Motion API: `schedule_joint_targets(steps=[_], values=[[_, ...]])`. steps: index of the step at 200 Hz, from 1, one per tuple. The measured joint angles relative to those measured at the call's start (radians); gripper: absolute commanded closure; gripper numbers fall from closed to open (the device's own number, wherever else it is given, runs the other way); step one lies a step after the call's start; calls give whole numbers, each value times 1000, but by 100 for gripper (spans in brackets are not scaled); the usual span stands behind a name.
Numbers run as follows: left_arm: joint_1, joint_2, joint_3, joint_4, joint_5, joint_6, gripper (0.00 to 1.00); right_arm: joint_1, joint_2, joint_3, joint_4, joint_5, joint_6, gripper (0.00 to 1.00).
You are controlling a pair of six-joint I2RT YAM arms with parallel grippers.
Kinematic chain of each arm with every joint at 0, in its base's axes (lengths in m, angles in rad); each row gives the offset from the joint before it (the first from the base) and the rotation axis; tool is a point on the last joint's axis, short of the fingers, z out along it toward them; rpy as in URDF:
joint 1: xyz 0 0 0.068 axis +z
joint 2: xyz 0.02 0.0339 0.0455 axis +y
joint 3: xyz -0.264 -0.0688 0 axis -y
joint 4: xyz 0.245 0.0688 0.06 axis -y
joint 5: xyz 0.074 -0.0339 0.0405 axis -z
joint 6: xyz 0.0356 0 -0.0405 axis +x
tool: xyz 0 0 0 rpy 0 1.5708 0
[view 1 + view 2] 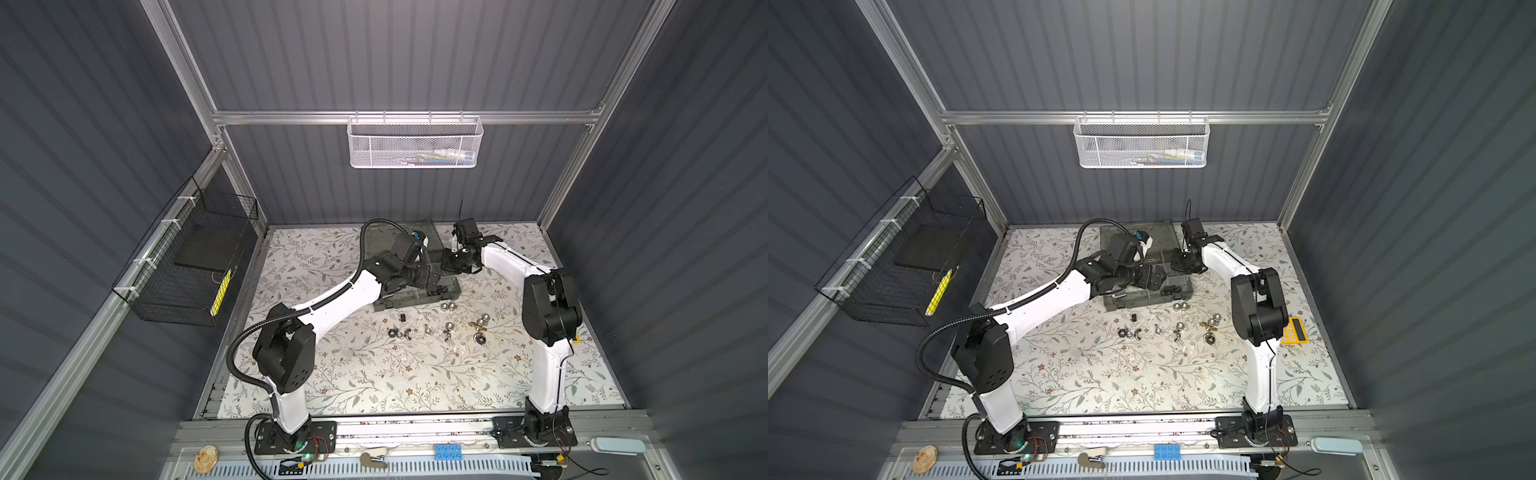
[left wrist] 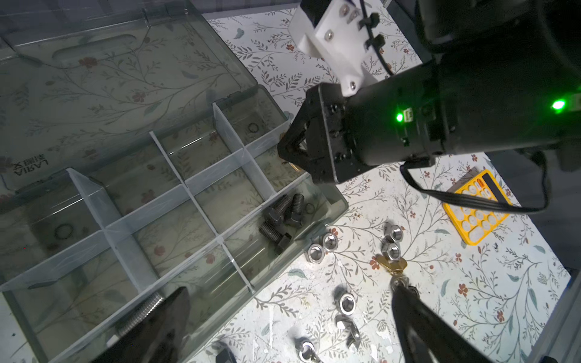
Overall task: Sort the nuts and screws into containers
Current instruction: 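Open the right gripper to drop the brass wing nut into the compartment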
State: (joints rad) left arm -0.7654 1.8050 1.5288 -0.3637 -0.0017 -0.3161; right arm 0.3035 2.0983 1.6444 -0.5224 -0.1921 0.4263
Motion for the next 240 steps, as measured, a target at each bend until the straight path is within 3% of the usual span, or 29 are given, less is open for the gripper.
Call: schedule_joint_targets(steps=[105,125,205,240], values=[[0,4,-12,20,-38,37,0,-4,84,45,14,-6,3,87],[0,3,-26,21,-45,40,0,-5,84,47,13,-7,5,79],[0,-58,-73,27,-51,42,0,-5,77,52,5,-6,11,65],[0,-120,-117,58,-50,32,0,-5,3,33,-11,1,11,58]])
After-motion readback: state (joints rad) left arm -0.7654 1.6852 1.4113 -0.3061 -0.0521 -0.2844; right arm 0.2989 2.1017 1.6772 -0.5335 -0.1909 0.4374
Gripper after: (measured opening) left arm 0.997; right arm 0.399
